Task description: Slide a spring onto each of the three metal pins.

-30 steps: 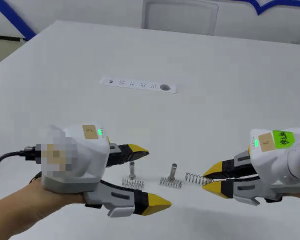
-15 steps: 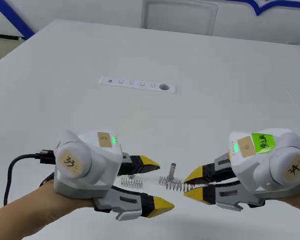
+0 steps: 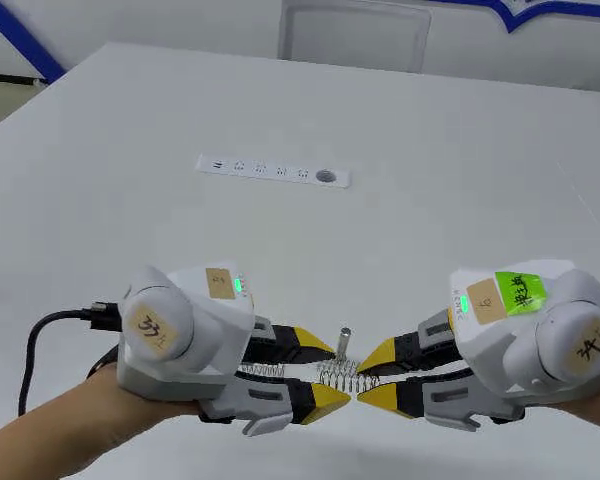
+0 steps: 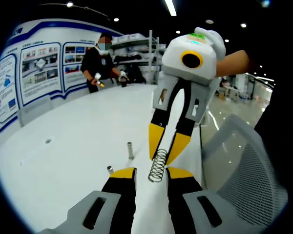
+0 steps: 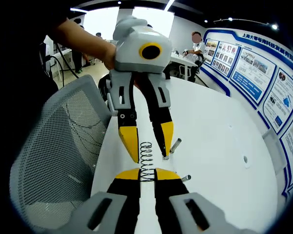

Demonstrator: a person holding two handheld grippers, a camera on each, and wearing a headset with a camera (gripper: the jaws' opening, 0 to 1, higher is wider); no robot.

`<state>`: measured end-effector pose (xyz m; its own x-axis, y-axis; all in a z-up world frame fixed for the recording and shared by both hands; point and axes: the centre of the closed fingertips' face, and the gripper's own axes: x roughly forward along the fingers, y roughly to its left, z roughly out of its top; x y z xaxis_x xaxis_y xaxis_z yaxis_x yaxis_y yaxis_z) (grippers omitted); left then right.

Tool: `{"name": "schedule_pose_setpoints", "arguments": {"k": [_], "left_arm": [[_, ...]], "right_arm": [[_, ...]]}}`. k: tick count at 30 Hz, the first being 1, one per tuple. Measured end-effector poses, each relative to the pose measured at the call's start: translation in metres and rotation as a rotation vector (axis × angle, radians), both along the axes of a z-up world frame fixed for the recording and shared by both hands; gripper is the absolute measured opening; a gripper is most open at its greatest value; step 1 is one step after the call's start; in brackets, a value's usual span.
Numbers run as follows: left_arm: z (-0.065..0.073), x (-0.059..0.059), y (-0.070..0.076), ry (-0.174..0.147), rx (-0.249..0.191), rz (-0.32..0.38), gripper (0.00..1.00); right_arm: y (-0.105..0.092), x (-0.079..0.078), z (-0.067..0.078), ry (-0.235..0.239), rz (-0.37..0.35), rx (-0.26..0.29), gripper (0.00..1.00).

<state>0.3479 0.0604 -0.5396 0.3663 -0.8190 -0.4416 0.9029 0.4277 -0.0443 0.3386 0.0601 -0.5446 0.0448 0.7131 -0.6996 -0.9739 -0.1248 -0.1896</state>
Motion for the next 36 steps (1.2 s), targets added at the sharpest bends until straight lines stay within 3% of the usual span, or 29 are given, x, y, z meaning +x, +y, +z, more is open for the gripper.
{"name": "schedule_pose_setpoints", "arguments": {"k": [7,12,14,20,23,26,29,36], "left_arm": [[-0.001,-0.005,-0.001,0.005,0.005,-0.023,0.14],[0.0,-0.006,-0.001,0.003,0.009,-0.024,0.12],[0.0,-0.006,0.001,-0.021,0.022,-0.03,0.11],[0.0,-0.009,0.004,-0.045,0.051,-0.046,0.1],[0.0,-0.009,0.005,-0.048,0.056,-0.051,0.1],[-0.001,-0.011,0.008,-0.033,0.061,-0.061,0.1],[0.0,-0.011,0.009,-0.039,0.059,-0.059,0.1],[-0.001,-0.012,0.007,-0.047,0.08,-0.082,0.1]], "right_arm": [[0.002,0.0,0.003,-0.004,0.003,0.009,0.11],[0.003,-0.002,0.004,-0.006,0.013,0.002,0.11],[0.004,-0.002,0.005,-0.009,0.014,0.004,0.11],[0.007,-0.001,0.005,-0.003,0.032,0.017,0.12],[0.007,-0.003,0.0,0.021,0.033,0.0,0.21],[0.007,-0.001,-0.002,0.023,0.032,0.008,0.13],[0.007,0.0,0.0,0.077,0.001,0.035,0.12],[0.006,-0.003,-0.002,0.09,0.011,0.025,0.11]]}}
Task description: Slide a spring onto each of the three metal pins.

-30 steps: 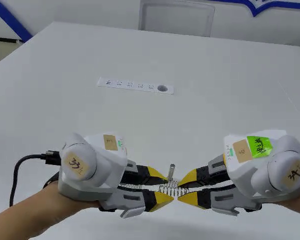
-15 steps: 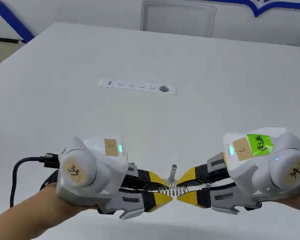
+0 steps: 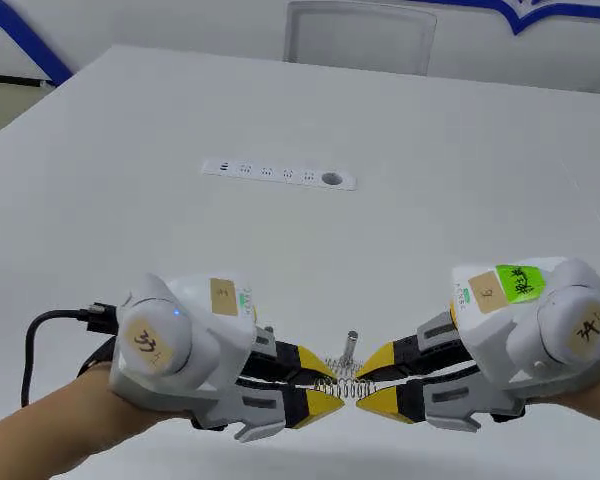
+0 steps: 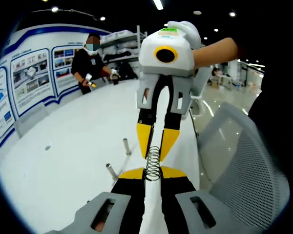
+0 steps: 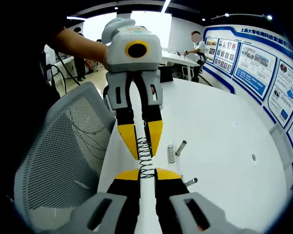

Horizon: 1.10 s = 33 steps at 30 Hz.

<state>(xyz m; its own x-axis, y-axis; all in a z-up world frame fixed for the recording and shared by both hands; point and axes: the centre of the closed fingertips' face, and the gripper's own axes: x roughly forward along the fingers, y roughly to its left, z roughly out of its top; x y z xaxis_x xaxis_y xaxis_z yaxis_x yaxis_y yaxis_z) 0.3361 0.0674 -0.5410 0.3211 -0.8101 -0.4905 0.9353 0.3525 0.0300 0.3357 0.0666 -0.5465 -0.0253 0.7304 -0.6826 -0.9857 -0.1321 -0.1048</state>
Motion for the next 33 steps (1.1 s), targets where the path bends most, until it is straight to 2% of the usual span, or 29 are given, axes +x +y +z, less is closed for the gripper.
{"name": "schedule_pose_setpoints", "arguments": {"k": [6,11,15,19,21,27,33], "left_arm": [[0.006,0.0,0.0,-0.004,-0.005,-0.007,0.1],[0.013,0.007,0.002,0.0,-0.031,0.013,0.1],[0.012,0.008,0.005,-0.002,-0.017,0.015,0.1],[0.008,0.008,0.009,-0.013,0.017,0.006,0.1],[0.006,0.008,0.01,-0.013,0.021,0.008,0.1],[0.007,0.01,0.013,-0.014,0.017,0.016,0.1],[0.01,0.008,0.013,-0.018,0.004,0.005,0.1]], "right_arm": [[-0.001,-0.001,0.011,0.023,-0.007,0.034,0.11],[0.001,0.004,0.02,0.039,-0.032,0.075,0.11],[0.004,0.003,0.026,0.042,-0.031,0.103,0.11],[0.012,0.001,0.038,0.067,-0.026,0.151,0.11],[0.015,0.001,0.039,0.064,-0.019,0.153,0.11],[0.019,0.002,0.042,0.08,-0.023,0.174,0.11],[0.022,0.003,0.05,0.139,-0.049,0.227,0.11]]}}
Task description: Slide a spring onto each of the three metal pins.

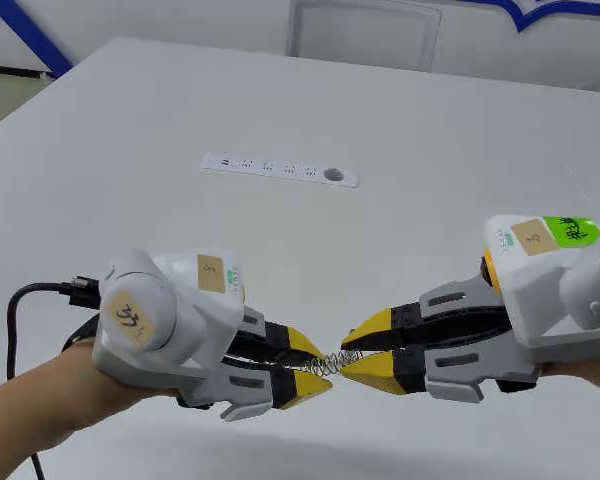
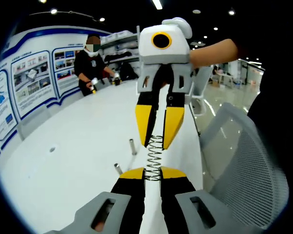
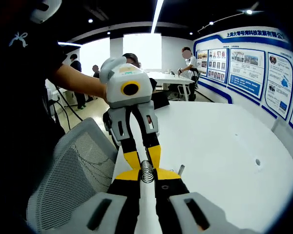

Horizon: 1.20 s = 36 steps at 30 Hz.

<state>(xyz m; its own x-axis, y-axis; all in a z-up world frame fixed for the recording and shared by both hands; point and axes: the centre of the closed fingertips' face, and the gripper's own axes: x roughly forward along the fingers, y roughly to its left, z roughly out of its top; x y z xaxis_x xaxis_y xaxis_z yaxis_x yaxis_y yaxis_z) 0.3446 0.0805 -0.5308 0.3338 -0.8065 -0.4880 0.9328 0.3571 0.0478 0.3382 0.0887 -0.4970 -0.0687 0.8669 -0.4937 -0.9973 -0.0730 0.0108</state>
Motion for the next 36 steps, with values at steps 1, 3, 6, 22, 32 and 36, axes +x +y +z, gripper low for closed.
{"name": "schedule_pose_setpoints", "arguments": {"k": [1,3,6,22,32,36], "left_arm": [[0.0,0.0,-0.001,0.001,-0.003,-0.003,0.1],[0.001,-0.001,-0.002,0.001,-0.01,-0.006,0.1],[0.0,0.0,-0.004,0.002,-0.014,-0.005,0.1],[0.005,0.003,-0.01,0.003,-0.055,-0.001,0.1],[0.01,0.01,-0.005,0.008,-0.09,0.05,0.11],[0.012,0.014,-0.005,-0.005,-0.093,0.062,0.12]], "right_arm": [[0.002,0.0,0.003,0.017,-0.006,0.017,0.11],[0.004,0.001,0.007,0.02,-0.012,0.039,0.11],[0.006,0.002,0.008,0.027,-0.018,0.043,0.11],[0.019,0.002,0.015,0.066,-0.046,0.103,0.11],[0.021,0.008,0.019,0.033,-0.073,0.108,0.11],[0.022,0.013,0.022,0.036,-0.089,0.114,0.11]]}}
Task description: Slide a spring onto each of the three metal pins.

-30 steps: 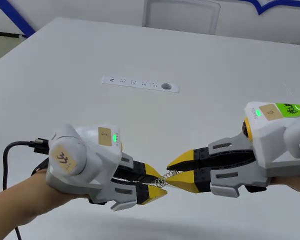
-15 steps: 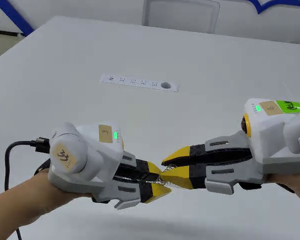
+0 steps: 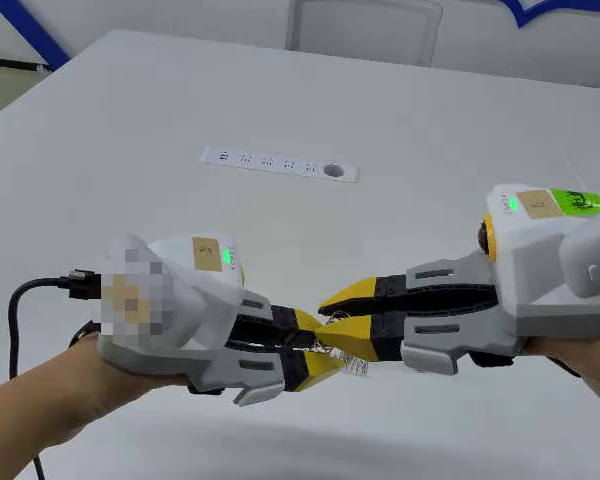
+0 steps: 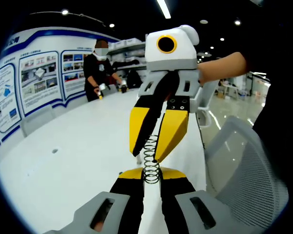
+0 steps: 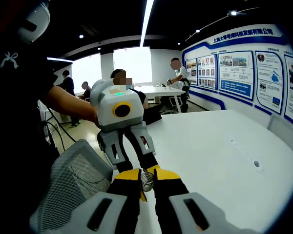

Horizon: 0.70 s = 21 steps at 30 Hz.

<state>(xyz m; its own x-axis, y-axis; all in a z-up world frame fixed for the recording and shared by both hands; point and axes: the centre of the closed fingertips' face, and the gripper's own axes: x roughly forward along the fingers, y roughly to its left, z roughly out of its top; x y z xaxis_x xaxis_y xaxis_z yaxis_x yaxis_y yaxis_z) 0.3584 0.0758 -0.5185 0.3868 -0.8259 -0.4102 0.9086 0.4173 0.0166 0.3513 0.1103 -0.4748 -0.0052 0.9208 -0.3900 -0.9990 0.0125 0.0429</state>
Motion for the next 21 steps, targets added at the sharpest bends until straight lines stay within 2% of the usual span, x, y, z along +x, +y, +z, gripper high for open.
{"name": "schedule_pose_setpoints", "arguments": {"k": [3,5,13,16,21], "left_arm": [[0.0,0.0,0.0,0.004,0.001,0.0,0.14],[0.001,-0.002,-0.002,0.019,-0.016,-0.002,0.19],[0.0,0.0,0.001,0.014,-0.003,0.015,0.28],[0.001,0.0,0.004,0.021,-0.004,0.017,0.28],[0.005,0.004,0.01,0.015,-0.012,0.035,0.35]], "right_arm": [[0.0,0.001,0.001,-0.009,-0.004,-0.004,0.11],[-0.001,0.001,0.002,-0.009,-0.005,-0.003,0.11],[-0.007,0.006,0.007,-0.024,-0.026,-0.006,0.1],[-0.013,0.013,0.01,-0.035,-0.049,-0.006,0.1],[-0.031,0.031,0.012,-0.06,-0.106,-0.023,0.1]]}}
